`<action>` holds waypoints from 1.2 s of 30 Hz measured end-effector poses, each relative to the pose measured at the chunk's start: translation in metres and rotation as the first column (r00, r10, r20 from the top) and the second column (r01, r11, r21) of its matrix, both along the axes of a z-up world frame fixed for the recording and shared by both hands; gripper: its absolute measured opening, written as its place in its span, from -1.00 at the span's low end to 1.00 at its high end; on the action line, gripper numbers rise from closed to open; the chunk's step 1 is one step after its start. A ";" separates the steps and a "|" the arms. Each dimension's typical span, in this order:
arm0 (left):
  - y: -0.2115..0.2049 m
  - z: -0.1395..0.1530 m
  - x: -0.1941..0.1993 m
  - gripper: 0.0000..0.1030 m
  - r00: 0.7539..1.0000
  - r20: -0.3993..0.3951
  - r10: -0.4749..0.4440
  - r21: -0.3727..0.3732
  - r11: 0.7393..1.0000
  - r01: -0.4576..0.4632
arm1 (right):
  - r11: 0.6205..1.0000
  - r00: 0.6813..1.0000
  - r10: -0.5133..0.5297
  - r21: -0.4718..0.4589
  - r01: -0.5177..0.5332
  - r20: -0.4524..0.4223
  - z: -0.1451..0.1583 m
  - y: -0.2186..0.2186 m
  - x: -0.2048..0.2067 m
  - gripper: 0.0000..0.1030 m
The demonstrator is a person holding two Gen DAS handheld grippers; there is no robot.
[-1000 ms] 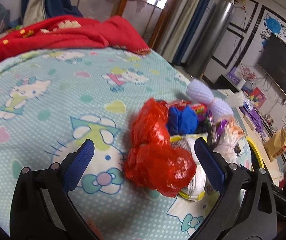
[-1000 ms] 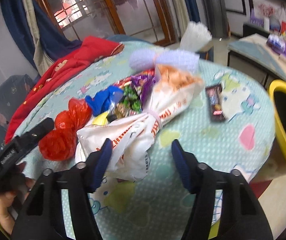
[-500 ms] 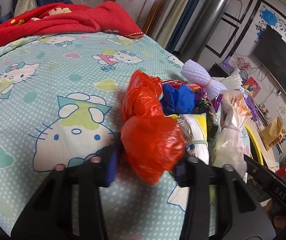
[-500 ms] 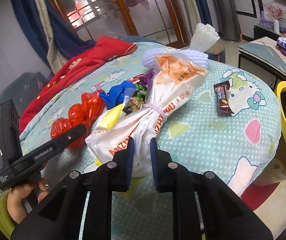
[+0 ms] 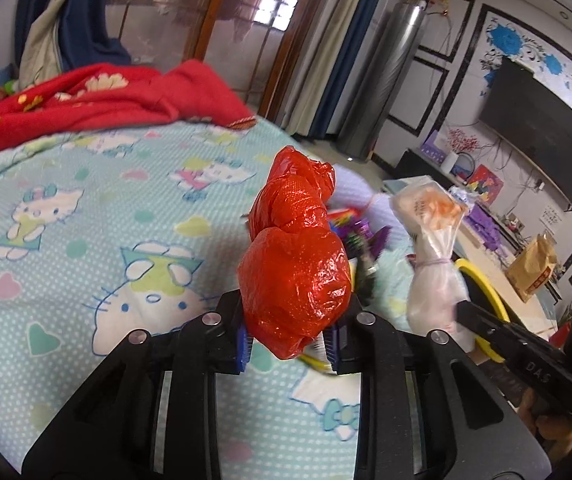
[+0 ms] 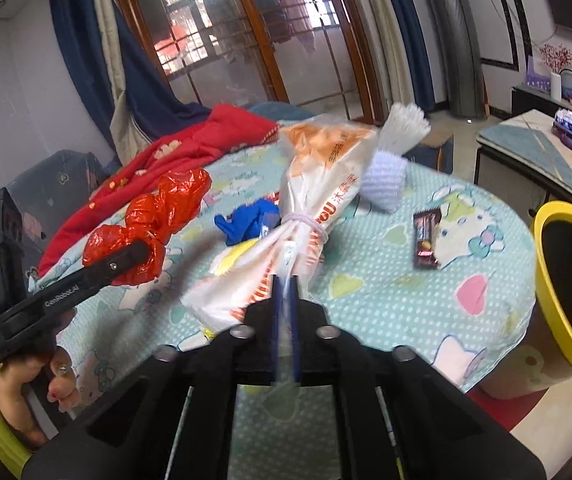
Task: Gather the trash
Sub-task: 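Carry both bags over the yellow bin and open both tools to drop them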
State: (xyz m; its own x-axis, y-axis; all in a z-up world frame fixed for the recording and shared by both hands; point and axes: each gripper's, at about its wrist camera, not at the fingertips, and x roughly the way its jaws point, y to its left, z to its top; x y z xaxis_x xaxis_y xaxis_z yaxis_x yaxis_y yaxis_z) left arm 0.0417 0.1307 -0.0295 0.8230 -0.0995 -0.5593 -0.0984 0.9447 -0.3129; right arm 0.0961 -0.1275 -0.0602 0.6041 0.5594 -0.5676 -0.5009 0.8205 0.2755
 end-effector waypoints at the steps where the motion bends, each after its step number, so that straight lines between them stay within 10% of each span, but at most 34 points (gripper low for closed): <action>1: -0.004 0.004 0.000 -0.59 1.000 0.007 -0.008 0.001 1.000 0.008 | 1.000 1.000 -0.001 0.000 0.001 0.008 0.003 -0.001 0.000 -0.98; 20: -0.104 0.034 0.033 -0.59 0.975 0.069 -0.212 0.044 0.977 0.209 | 0.984 0.983 -0.178 0.027 0.177 0.053 0.020 -0.085 0.023 -0.98; 36: -0.216 0.025 0.088 -0.59 0.896 0.025 -0.443 0.050 0.896 0.441 | 0.910 0.910 -0.415 0.012 0.415 -0.015 0.004 -0.198 0.037 -0.98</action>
State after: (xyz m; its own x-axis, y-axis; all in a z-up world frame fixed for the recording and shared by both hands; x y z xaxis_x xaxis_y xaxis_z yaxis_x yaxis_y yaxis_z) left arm 0.1302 -0.0854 -0.0043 0.7186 -0.4345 -0.5430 0.3425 0.9006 -0.2675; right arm 0.1332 -0.3259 -0.0564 0.7770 0.2682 -0.5696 -0.1127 0.9494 0.2932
